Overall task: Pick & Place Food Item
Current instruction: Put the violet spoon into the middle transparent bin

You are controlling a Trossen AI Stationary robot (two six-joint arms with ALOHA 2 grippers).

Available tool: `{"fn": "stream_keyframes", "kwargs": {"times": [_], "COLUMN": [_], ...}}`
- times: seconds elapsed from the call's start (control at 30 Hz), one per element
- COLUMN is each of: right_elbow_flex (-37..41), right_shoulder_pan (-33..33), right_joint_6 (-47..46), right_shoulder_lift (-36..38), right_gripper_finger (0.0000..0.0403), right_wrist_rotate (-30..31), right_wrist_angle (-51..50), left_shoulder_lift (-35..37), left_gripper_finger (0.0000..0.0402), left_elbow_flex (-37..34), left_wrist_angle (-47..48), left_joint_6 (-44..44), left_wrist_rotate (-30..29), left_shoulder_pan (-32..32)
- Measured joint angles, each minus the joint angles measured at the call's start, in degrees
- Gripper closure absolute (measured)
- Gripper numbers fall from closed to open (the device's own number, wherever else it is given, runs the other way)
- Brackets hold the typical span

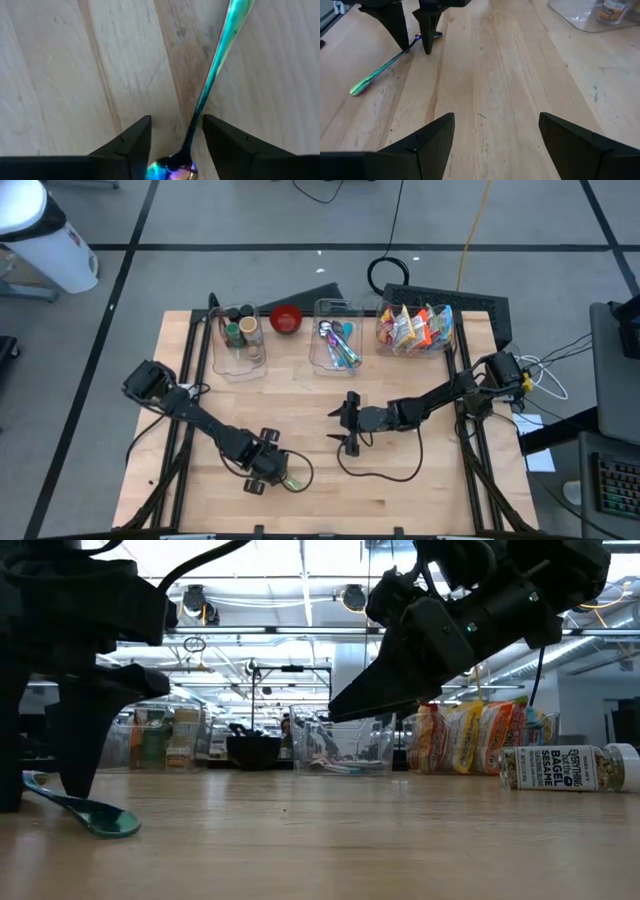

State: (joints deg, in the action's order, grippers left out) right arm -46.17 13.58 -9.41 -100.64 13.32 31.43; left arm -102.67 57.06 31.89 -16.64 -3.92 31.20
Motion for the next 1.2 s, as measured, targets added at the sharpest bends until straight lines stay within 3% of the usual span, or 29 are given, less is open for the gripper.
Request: {"fn": "stream_keyframes", "kwargs": {"times": [0.1, 0.33, 0.5, 0.7, 0.83, 0.93, 1.07, 1.2], "right_elbow_flex": [0.0, 0.0, 0.0, 0.1, 0.0, 0.0, 0.0, 0.0], "right_shoulder_pan": [0.0, 0.0, 0.0, 0.5, 3.6, 8.0, 14.4, 16.8], "right_joint_6": [0.0, 0.0, 0.1, 0.8, 7.6, 17.7, 35.2, 43.3], "right_shoulder_lift": [0.0, 0.0, 0.7, 7.9, 13.2, 15.4, 15.2, 13.1], "right_gripper_finger": [0.0122, 0.0122, 0.0122, 0.0122, 0.0122, 0.0123, 0.0131, 0.0148], "right_wrist_rotate": [0.0, 0.0, 0.0, 0.0, 0.6, 8.6, 25.6, 34.2], "right_wrist_angle": [0.0, 0.0, -0.8, -8.3, -9.8, -6.0, 1.5, 5.7], "left_shoulder_lift": [0.6, 0.6, 1.9, 8.7, 14.6, 17.7, 18.7, 17.5], "left_gripper_finger": [0.0251, 0.0385, 0.0385, 0.0389, 0.0393, 0.0392, 0.0393, 0.0393], "left_elbow_flex": [0.0, -0.1, 0.7, 4.1, 5.2, 5.3, 5.3, 5.3], "left_wrist_angle": [1.0, 2.5, 4.3, 10.5, 12.0, 11.4, 8.3, 1.5], "left_joint_6": [0.0, 1.2, 0.3, 2.2, 3.5, 2.4, 1.5, 1.1], "left_wrist_rotate": [0.3, 0.4, -3.0, -8.7, -12.7, -10.9, -3.6, 2.9], "left_shoulder_pan": [-0.6, -1.9, -3.9, -6.2, -9.0, -12.9, -19.4, -23.8]}}
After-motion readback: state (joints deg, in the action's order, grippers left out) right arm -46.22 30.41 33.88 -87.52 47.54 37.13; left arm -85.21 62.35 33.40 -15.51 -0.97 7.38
